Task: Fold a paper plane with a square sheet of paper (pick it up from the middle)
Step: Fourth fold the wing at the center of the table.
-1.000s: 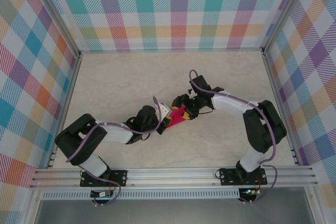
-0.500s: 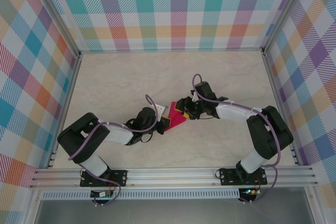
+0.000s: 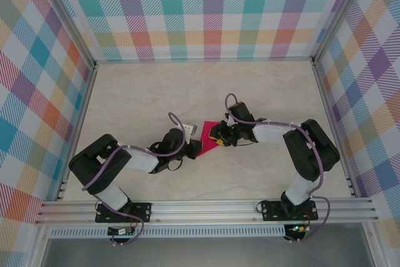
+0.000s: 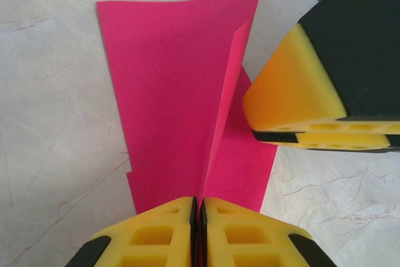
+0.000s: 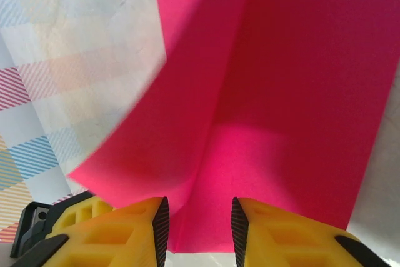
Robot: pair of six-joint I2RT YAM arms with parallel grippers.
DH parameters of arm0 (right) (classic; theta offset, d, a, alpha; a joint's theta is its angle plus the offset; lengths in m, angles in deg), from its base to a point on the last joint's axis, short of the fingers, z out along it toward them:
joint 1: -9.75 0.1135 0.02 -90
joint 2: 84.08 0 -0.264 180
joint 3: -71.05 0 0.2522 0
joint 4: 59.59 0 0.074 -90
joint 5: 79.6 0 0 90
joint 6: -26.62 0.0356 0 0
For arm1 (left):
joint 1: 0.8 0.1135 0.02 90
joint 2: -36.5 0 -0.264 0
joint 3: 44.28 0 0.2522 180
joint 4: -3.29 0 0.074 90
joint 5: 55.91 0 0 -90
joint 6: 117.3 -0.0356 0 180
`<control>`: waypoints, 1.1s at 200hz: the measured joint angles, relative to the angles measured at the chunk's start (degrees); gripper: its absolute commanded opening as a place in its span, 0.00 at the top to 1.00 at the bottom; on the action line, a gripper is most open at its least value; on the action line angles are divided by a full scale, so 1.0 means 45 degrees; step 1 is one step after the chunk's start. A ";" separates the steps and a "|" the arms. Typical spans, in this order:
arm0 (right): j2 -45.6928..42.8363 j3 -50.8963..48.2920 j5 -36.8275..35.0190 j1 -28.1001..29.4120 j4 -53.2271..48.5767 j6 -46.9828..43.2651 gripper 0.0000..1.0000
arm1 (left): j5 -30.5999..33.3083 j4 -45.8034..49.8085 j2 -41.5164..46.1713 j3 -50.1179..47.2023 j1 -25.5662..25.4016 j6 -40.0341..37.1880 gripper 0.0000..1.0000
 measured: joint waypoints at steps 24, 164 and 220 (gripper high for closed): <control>0.0432 0.0000 0.0214 0.0000 0.0272 0.0000 0.65 | -0.0010 -0.0160 -0.0073 -0.0049 0.0000 0.0423 0.86; 0.0991 -0.0316 0.0651 0.0000 0.1938 -0.0146 0.60 | -0.0831 -0.0155 -0.0588 -0.0010 0.0019 0.1088 0.85; 0.0991 -0.0073 0.0384 0.0010 0.1326 -0.0257 0.58 | -0.0563 0.0962 0.0714 -0.0019 0.0068 0.1214 0.65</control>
